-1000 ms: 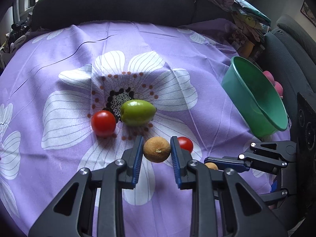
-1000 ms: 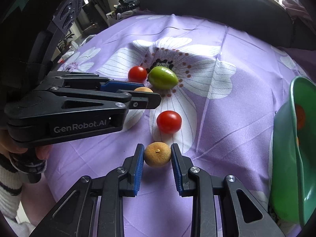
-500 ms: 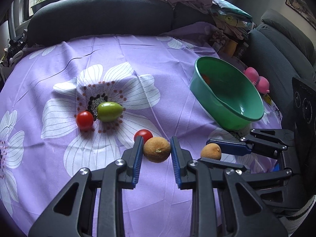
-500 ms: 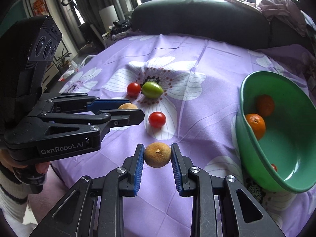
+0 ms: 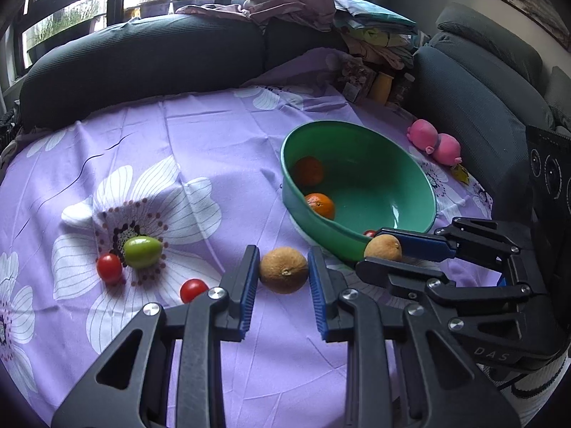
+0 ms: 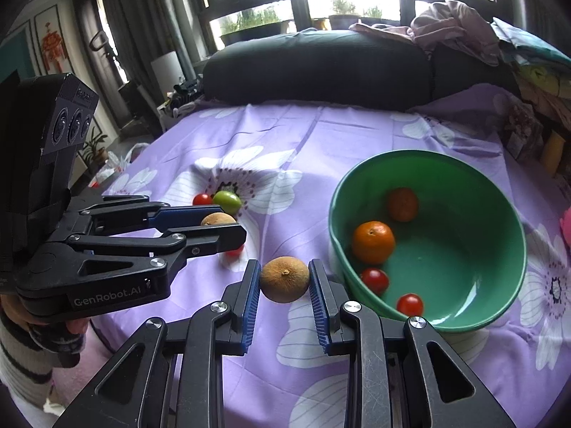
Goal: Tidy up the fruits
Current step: 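Grasp the brown kiwi with the left tool while the right tool grasps the small tangerine, then carry kiwi and tangerine over the green bowl and open both tools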
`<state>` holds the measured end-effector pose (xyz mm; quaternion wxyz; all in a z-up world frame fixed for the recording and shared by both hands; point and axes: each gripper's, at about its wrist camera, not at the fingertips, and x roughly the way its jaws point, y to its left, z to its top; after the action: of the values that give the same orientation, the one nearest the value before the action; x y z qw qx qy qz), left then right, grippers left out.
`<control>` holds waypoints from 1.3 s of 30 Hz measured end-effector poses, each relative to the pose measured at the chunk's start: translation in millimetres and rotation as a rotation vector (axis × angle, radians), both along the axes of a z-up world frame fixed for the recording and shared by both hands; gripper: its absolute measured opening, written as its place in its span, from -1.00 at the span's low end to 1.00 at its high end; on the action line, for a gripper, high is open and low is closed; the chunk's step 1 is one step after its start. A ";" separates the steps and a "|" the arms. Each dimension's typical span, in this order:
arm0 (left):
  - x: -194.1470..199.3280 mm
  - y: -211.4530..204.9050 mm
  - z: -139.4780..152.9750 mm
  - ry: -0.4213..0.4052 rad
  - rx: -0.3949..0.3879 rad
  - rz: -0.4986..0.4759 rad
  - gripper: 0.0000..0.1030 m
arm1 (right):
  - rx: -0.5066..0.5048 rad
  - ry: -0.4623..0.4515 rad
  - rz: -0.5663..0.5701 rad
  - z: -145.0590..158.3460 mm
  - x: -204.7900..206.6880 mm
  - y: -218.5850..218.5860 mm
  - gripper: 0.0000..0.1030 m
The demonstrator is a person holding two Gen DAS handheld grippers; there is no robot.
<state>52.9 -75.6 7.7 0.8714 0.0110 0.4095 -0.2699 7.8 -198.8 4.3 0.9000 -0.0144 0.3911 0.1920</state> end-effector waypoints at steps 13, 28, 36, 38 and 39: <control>14.7 -60.7 4.0 -0.028 0.029 -0.113 -0.47 | 0.013 -0.035 -0.135 6.9 8.3 -51.1 -0.43; 41.5 -93.8 -23.6 0.009 0.105 -0.149 -0.47 | -0.043 -0.006 -0.209 -8.0 31.4 -76.5 -0.43; 48.1 -98.1 -32.9 0.022 0.131 -0.138 -0.48 | -0.069 0.021 -0.222 -16.7 39.3 -76.3 -0.43; 48.6 -98.1 -32.6 0.021 0.127 -0.134 -0.44 | -0.073 0.032 -0.241 -19.1 41.4 -78.1 -0.43; 48.7 -97.9 -32.4 0.020 0.126 -0.132 -0.31 | -0.072 0.036 -0.247 -19.8 42.1 -79.3 -0.43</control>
<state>101.6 -173.5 -24.7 0.8453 0.0900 0.4326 -0.3004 49.9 -278.1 -15.5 0.9085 0.0051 0.4126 0.0657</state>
